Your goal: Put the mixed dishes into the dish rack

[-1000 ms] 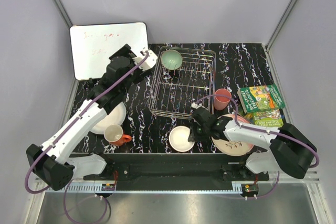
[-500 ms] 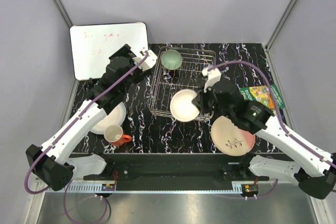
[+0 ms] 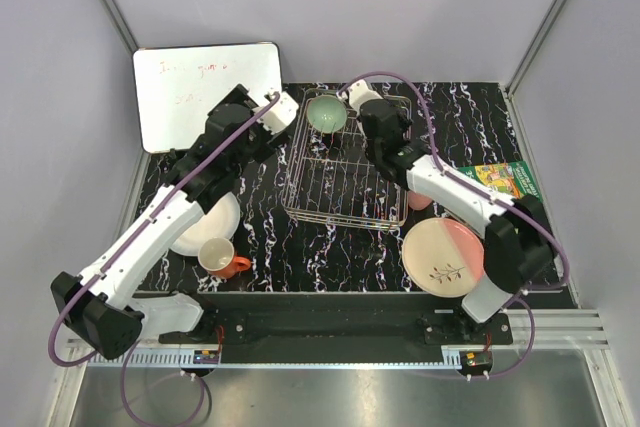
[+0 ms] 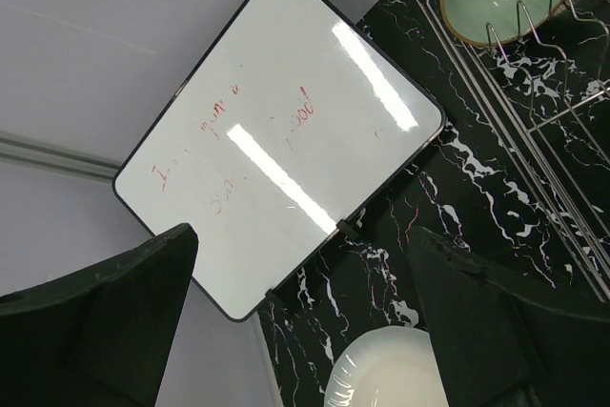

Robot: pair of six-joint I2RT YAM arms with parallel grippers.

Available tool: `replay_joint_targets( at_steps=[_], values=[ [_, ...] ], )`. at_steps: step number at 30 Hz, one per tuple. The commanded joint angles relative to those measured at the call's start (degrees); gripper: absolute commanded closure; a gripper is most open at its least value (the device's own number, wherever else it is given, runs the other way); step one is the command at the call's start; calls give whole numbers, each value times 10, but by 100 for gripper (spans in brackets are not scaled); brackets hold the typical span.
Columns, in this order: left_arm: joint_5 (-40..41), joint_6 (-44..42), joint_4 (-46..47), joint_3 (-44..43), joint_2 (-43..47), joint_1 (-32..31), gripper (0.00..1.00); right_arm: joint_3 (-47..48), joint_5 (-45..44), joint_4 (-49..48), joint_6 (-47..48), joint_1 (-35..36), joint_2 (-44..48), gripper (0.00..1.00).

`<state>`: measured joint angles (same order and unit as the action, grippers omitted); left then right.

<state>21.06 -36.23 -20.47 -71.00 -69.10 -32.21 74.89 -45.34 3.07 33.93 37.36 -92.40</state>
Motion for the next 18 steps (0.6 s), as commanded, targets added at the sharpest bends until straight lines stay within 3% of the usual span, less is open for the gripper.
replay_joint_targets(
  at_steps=[1, 2, 9, 18],
  values=[
    [-8, 22, -8, -23, 4, 8, 1, -21, -46, -398, 283, -27, -33, 100],
    [-10, 26, -4, -18, 4, 13, 1, -23, -39, -482, 310, -32, -44, 100],
    [-25, 41, 2, -5, -16, 18, 1, -68, 107, -674, 473, -55, -143, 100],
    [-29, 39, 4, 12, -17, 31, 1, 0, 141, -634, 385, -98, -216, 100]
  ],
)
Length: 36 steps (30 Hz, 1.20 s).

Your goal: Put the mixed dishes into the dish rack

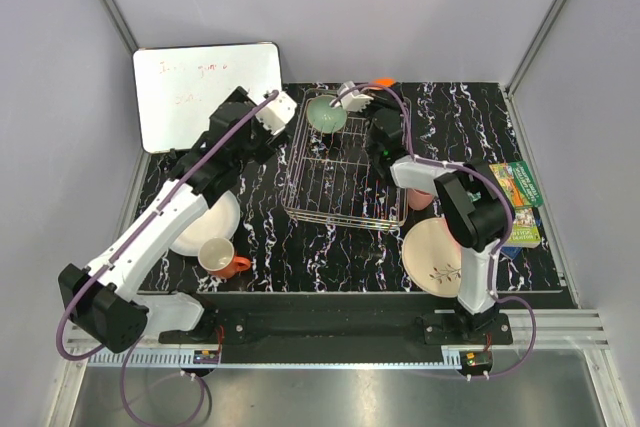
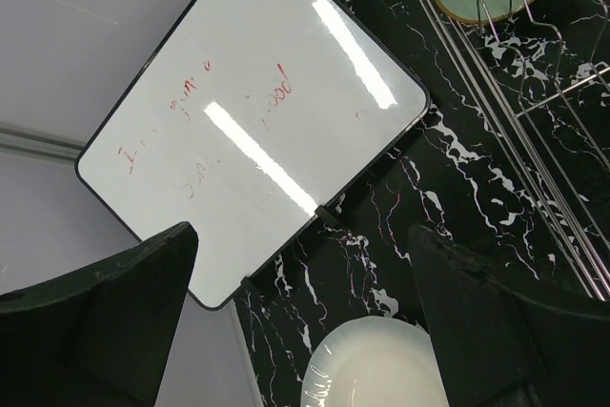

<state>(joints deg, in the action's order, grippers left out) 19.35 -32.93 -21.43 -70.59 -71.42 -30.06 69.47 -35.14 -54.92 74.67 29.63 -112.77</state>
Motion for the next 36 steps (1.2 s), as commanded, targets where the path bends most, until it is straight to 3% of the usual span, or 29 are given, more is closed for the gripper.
replay_joint_targets(
  at_steps=[1, 11, 36],
  values=[
    [-11, 6, 14, 13, 8, 11, 1, 59, 44, -44, -29, -26, -17, 100],
    [-18, 0, 32, 24, -2, 32, 1, 79, 63, -9, -146, -41, -56, 100],
    [-31, -6, 46, 0, -26, 53, 1, 44, 57, -29, -210, -54, -120, 98]
  ],
)
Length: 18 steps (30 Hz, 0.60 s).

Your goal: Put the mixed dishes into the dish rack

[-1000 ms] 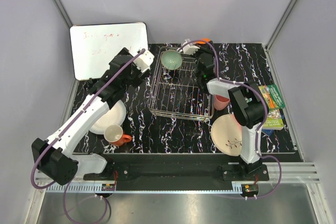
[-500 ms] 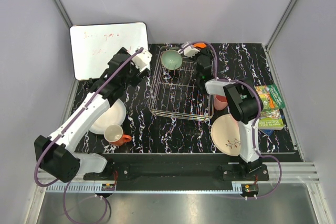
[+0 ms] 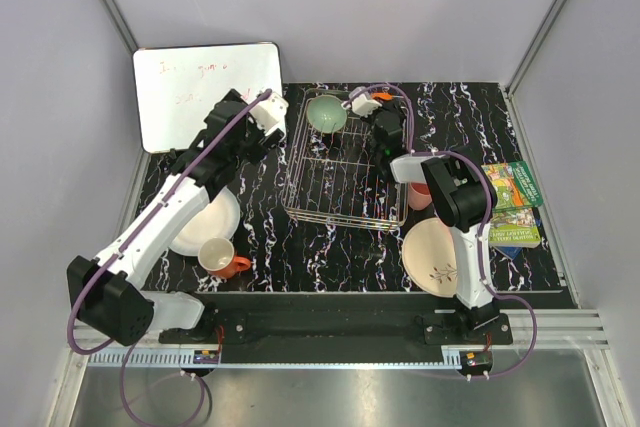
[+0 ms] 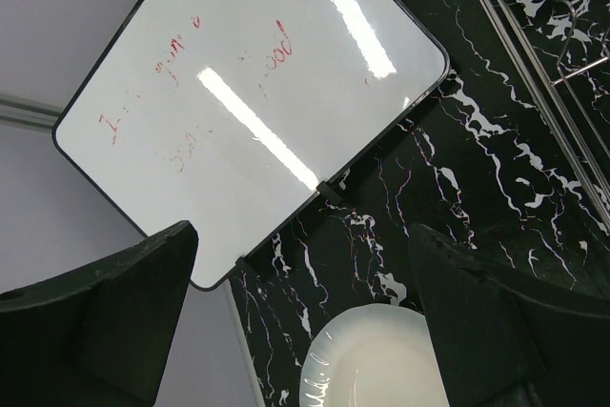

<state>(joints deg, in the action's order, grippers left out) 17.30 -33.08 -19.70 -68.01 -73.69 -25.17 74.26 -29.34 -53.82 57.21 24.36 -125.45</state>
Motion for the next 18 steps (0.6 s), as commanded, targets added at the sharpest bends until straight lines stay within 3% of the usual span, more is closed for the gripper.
replay_joint_targets(
  at_steps=[1, 4, 7, 11, 18],
  values=[
    [-10, -3, 29, -27, -3, 4, 1, -10, -5, -41, -46, -1, 11, 71],
    [-12, -2, 28, -30, -5, 4, 1, -24, -7, -44, -52, 1, 20, 65],
    [-13, -2, 29, -34, -7, 5, 1, -26, -14, -48, -61, 1, 27, 43],
    [-14, 1, 22, -40, -10, 7, 1, -27, -22, -45, -68, 9, 42, 28],
    [-10, 7, -9, -65, -15, 23, 1, -18, -61, -2, -113, 25, 120, 21]
  ],
)
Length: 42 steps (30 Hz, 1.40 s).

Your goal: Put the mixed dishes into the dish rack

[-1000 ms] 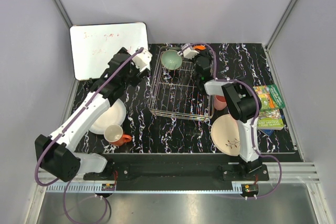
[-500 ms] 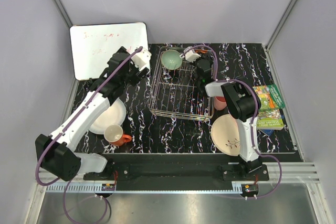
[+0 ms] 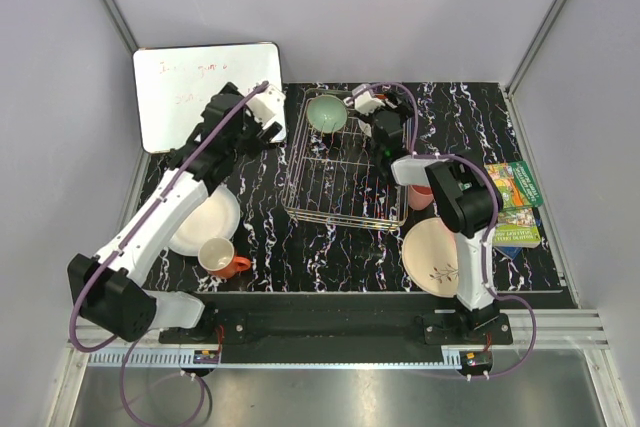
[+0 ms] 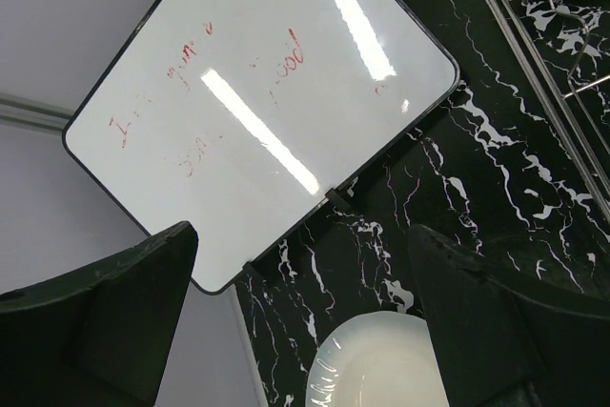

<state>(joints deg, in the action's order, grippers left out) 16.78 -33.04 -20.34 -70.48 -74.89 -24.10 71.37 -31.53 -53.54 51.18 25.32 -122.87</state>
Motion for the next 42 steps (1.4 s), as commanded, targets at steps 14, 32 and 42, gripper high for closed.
replay_joint_targets(
  at_steps=[14, 32, 42],
  values=[
    [-63, 85, -130, -79, -32, 101, 1, 203, 25, 352, -300, 58, 112, 20],
    [-150, 175, -127, -116, -161, 65, 1, 385, 56, 393, -279, 69, -87, 19],
    [-164, 213, -113, -131, -195, 34, 1, 378, 31, 356, -260, 72, -106, 19]
  ],
)
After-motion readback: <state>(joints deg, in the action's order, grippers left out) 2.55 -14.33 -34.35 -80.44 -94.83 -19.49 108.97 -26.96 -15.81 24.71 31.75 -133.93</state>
